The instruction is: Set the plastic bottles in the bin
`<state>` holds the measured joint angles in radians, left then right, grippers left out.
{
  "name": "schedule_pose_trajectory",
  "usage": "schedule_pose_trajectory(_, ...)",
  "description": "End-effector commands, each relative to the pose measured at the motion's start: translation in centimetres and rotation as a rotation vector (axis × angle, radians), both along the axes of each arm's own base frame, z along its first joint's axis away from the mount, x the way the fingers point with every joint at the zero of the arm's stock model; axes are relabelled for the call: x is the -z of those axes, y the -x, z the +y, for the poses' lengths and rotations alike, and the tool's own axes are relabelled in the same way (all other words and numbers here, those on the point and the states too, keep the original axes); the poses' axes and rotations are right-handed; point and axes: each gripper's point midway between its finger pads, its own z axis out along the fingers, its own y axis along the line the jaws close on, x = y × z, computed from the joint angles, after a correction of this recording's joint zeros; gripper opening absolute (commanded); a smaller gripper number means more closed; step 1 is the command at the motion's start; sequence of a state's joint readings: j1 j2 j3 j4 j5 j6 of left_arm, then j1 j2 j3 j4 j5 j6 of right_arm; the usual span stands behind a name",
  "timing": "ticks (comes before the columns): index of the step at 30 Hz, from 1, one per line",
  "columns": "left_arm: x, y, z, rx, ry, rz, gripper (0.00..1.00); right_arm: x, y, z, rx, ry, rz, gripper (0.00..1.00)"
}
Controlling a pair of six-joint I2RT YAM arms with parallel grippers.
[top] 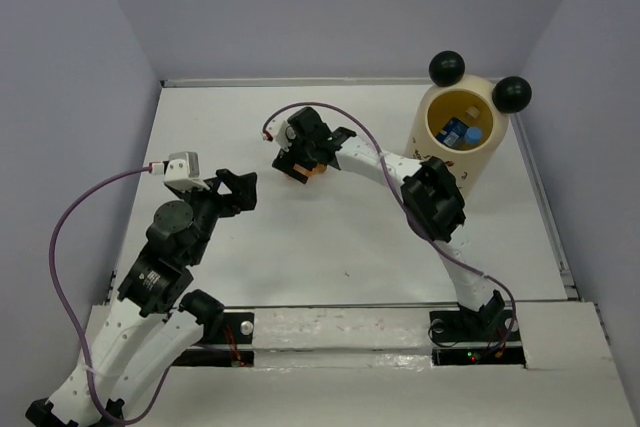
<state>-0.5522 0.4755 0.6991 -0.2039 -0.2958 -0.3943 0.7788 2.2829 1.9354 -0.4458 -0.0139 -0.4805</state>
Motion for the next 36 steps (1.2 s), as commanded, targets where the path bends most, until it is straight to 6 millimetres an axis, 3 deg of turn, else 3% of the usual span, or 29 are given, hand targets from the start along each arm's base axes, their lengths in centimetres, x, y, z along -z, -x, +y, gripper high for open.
schedule_pose_trajectory(1, -2.3, -0.5, 0.4, -0.007, 0.012, -0.082, 0.99, 0.1, -0.6, 2.0, -0.072, 0.011, -0.024, 0.99)
schedule_pose_trajectory(4, -2.1, -0.7, 0.4, 0.0, 0.011, -0.076, 0.99, 0.5, -1.1, 3.6, -0.087, -0.033, -0.014, 0.97)
schedule_pose_trajectory(6, -2.0, -0.9, 0.6, -0.003, 0.009, -0.073, 0.99, -0.5, -1.4, 4.8, -0.093, -0.09, -0.018, 0.85)
schedule_pose_trajectory(8, -1.8, -0.9, 0.7, -0.006, 0.005, -0.066, 0.99, -1.0, -2.1, 5.4, -0.065, -0.128, -0.029, 0.62)
schedule_pose_trajectory(12, -2.2, -0.6, 1.1, -0.02, 0.013, -0.081, 0.99, -1.9, -2.6, 4.7, 0.005, -0.142, -0.057, 0.5)
schedule_pose_trajectory(14, -2.5, -0.4, 1.1, -0.015, 0.02, -0.094, 0.99, -4.0, -2.4, 5.1, 0.029, -0.204, -0.092, 0.45)
schedule_pose_trajectory(15, -2.5, -0.3, 1.1, -0.012, 0.021, -0.093, 0.99, -7.9, -2.3, 4.7, 0.044, -0.258, -0.144, 0.43)
schedule_pose_trajectory(16, -2.5, -0.3, 1.0, -0.006, 0.023, -0.093, 0.99, -8.4, -1.8, 4.3, 0.063, -0.297, -0.151, 0.42)
schedule_pose_trajectory(17, -2.4, -0.3, 0.9, 0.0, 0.021, -0.092, 0.99, -10.4, -1.5, 4.0, 0.072, -0.342, -0.174, 0.42)
schedule_pose_trajectory(18, -2.3, -0.2, 0.6, 0.015, 0.021, -0.089, 0.99, -16.2, -1.2, 2.3, 0.123, -0.416, -0.261, 0.41)
schedule_pose_trajectory(19, -2.4, -0.2, 0.5, 0.021, 0.023, -0.088, 0.99, -19.3, -1.0, 1.5, 0.151, -0.483, -0.321, 0.4)
schedule_pose_trajectory(20, -2.3, -0.2, 0.3, 0.032, 0.02, -0.086, 0.99, -19.0, -0.4, -0.3, 0.207, -0.478, -0.328, 0.39)
schedule_pose_trajectory(21, -2.2, -0.1, 0.1, 0.044, 0.02, -0.084, 0.99, -21.2, 0.4, -1.1, 0.209, -0.525, -0.356, 0.39)
schedule_pose_trajectory(22, -2.1, 0.0, -0.4, 0.073, 0.02, -0.08, 0.99, -24.9, 1.8, -3.9, 0.262, -0.585, -0.431, 0.38)
schedule_pose_trajectory(23, -1.9, 0.1, -0.7, 0.087, 0.017, -0.076, 0.99, -28.7, 2.4, -5.4, 0.289, -0.643, -0.496, 0.38)
schedule_pose_trajectory(24, -1.8, 0.1, -0.9, 0.101, 0.016, -0.07, 0.99, -27.8, 2.9, -7.7, 0.356, -0.617, -0.515, 0.38)
schedule_pose_trajectory(25, -1.8, 0.4, -1.2, 0.121, 0.018, -0.072, 0.99, -32.4, 4.7, -10.6, 0.389, -0.691, -0.603, 0.38)
schedule_pose_trajectory(26, -1.9, 0.5, -1.2, 0.127, 0.019, -0.077, 0.99, -31.5, 5.1, -12.8, 0.454, -0.662, -0.63, 0.37)
schedule_pose_trajectory(27, -2.0, 0.6, -1.3, 0.132, 0.022, -0.084, 0.99, -32.4, 5.9, -14.4, 0.485, -0.674, -0.664, 0.37)
schedule_pose_trajectory(28, -2.3, 0.7, -1.2, 0.133, 0.026, -0.093, 0.99, -35.4, 7.3, -17.4, 0.528, -0.732, -0.734, 0.36)
schedule_pose_trajectory(29, -2.4, 0.8, -1.2, 0.133, 0.028, -0.098, 0.99, -36.0, 7.8, -19.0, 0.562, -0.74, -0.759, 0.36)
schedule_pose_trajectory(30, -2.6, 0.9, -1.1, 0.135, 0.031, -0.105, 0.99, -35.0, 8.0, -20.7, 0.61, -0.717, -0.772, 0.36)
schedule_pose_trajectory(36, -2.7, 1.0, -1.1, 0.138, 0.032, -0.111, 0.99, -37.4, 9.8, -30.4, 0.786, -0.833, -0.909, 0.33)
